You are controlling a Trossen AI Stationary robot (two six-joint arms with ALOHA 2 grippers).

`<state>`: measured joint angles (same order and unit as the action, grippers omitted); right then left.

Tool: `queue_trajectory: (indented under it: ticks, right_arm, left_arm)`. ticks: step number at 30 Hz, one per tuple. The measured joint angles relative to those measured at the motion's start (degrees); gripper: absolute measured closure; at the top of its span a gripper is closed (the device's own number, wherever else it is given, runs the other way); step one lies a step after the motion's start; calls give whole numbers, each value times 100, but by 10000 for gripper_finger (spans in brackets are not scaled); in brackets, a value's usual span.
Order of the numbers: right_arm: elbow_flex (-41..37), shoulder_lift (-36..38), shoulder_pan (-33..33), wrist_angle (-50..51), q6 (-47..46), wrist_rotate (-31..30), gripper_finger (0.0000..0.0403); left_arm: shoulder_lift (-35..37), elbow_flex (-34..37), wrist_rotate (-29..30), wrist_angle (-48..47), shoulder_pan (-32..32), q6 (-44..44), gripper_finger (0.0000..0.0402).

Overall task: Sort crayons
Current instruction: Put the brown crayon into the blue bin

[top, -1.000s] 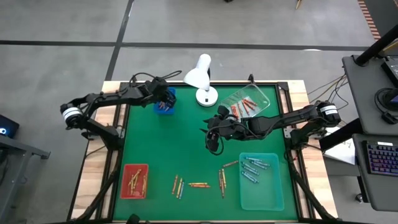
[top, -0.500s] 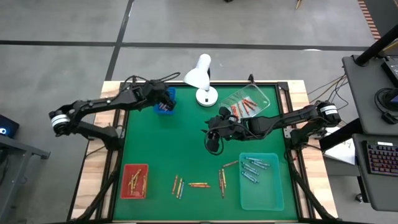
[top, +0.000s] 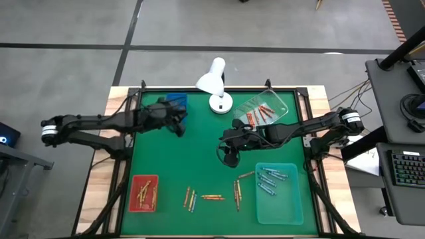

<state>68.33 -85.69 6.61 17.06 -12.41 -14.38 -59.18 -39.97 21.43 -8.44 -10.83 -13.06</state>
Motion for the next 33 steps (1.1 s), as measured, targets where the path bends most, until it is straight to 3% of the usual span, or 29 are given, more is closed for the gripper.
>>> queue_trajectory:
  ticks: [8,14,21,28,33]
  right_arm:
    - [64,0,77,216,-5,136,250]
    - [82,-193,103,229,-54,139,250]
    - [433,-675,103,442,162,446,250]
    - [957,-1113,127,1565,256,668,250]
    - [1072,-1251,230,2144,306,1243,250]
  left_arm:
    - [197,34,612,176,902,4,354]
    - [205,34,719,455,1395,243,354]
    - [207,34,719,594,1618,376,354]
    - [210,34,719,573,1680,389,354]
    - [210,34,719,519,1680,400,354]
